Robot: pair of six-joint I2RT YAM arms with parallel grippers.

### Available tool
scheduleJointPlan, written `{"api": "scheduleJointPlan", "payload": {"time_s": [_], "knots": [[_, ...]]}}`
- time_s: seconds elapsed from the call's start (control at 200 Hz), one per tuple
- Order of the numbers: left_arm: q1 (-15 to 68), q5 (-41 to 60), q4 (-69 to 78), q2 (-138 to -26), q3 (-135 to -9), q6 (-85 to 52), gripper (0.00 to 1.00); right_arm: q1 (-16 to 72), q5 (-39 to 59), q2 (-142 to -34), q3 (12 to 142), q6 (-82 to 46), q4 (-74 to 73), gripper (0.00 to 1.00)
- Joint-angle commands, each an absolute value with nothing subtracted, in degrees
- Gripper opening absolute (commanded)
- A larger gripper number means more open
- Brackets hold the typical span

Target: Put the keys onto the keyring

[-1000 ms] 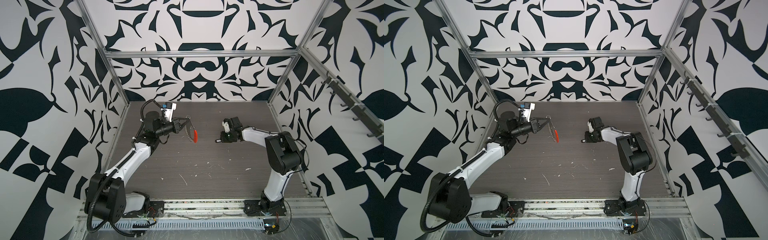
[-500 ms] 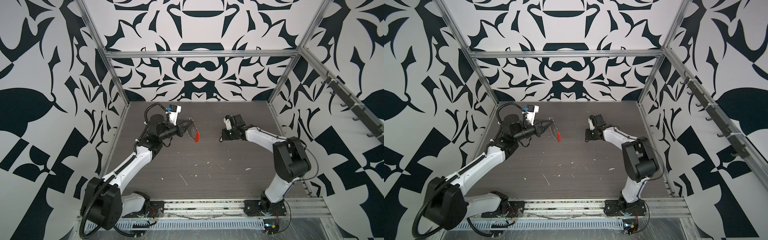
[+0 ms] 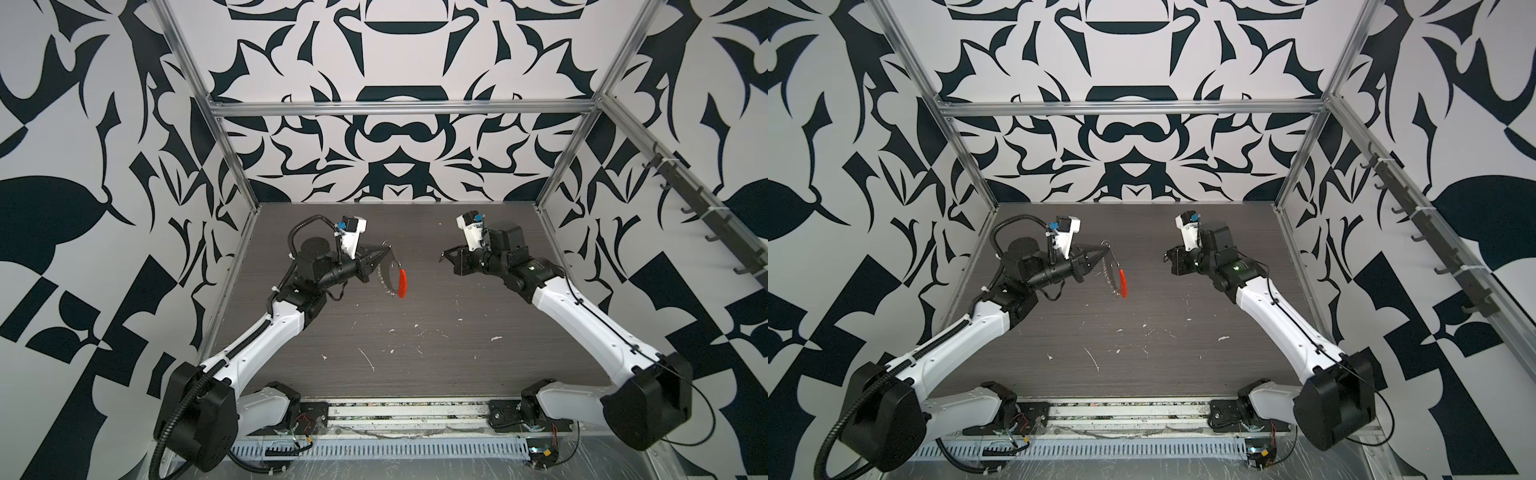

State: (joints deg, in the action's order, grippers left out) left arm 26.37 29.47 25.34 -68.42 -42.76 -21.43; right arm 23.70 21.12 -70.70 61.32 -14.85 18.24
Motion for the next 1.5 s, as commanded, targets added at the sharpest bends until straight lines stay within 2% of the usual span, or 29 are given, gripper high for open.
{"api": "scheduleJointPlan", "payload": {"time_s": [0.0, 0.13, 0.285, 0.565, 0.835, 1.25, 1.495], "knots": [[26.2, 30.46, 33.49, -66.53, -41.21, -19.13, 0.0, 25.64, 29.69, -67.72, 64.42, -12.95, 21.48, 0.0], [26.2, 33.21, 33.98, -67.48, -41.31, -18.85, 0.0, 28.09, 33.32, -69.3, 66.7, -13.59, 20.51, 0.0], [26.23, 34.75, 38.46, -69.24, -41.61, -19.29, 0.0, 31.64, 33.28, -73.2, 69.43, -13.76, 18.51, 0.0], [25.91, 41.91, 40.57, -72.59, -45.31, -18.21, 0.0, 33.02, 35.83, -79.34, 72.5, -16.81, 9.97, 0.0], [25.43, 42.42, 52.66, -78.74, -42.54, -22.38, 0.0, 33.13, 37.62, -82.81, 73.75, -16.93, 4.44, 0.0], [20.26, 45.7, 65.56, -85.32, -39.69, -29.17, 0.0, 30.9, 40.79, -85.47, 72.83, -16.21, -0.47, 0.0], [19.07, 48.06, 70.71, -87.42, -39.98, -34.56, 0.0, 30.65, 44.6, -87.98, 76.41, -16.27, 1.26, 0.0]]}}
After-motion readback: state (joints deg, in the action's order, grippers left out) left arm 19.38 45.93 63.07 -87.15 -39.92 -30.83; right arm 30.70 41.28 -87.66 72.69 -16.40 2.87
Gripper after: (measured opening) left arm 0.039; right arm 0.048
